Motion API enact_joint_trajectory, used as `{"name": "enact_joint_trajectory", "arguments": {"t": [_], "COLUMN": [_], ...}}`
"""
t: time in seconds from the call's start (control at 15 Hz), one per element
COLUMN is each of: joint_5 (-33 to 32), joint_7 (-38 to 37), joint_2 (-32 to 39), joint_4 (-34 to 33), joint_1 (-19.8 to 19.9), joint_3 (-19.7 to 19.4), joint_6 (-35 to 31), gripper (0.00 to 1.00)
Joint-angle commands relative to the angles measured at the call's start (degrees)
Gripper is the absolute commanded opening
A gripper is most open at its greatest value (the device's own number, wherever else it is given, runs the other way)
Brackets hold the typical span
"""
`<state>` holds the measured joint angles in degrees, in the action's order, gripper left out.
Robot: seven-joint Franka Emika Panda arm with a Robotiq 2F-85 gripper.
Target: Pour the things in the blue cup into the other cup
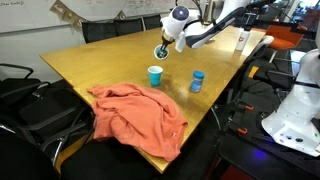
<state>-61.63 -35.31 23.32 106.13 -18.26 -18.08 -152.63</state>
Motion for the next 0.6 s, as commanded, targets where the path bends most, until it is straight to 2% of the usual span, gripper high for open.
{"name": "enact_joint_trajectory", "arguments": {"t": [0.0,0.2,0.27,0.53], "joint_5": [-6.76,-11.15,-14.74,-22.11], "joint_7": [-4.01,-5.93,-7.07,-9.56], "joint_2": [0.94,1.06,0.46,0.19], "joint_4": [-2.29,-2.41,-2.69,-2.2], "joint_1": [-3.7,-5.63,-0.94,1.46], "joint_3": [-1.43,-1.24,4.96,11.38], "joint_6": [4.37,6.95,9.54,16.26], "gripper": [0.01,0.01,0.01,0.01]}}
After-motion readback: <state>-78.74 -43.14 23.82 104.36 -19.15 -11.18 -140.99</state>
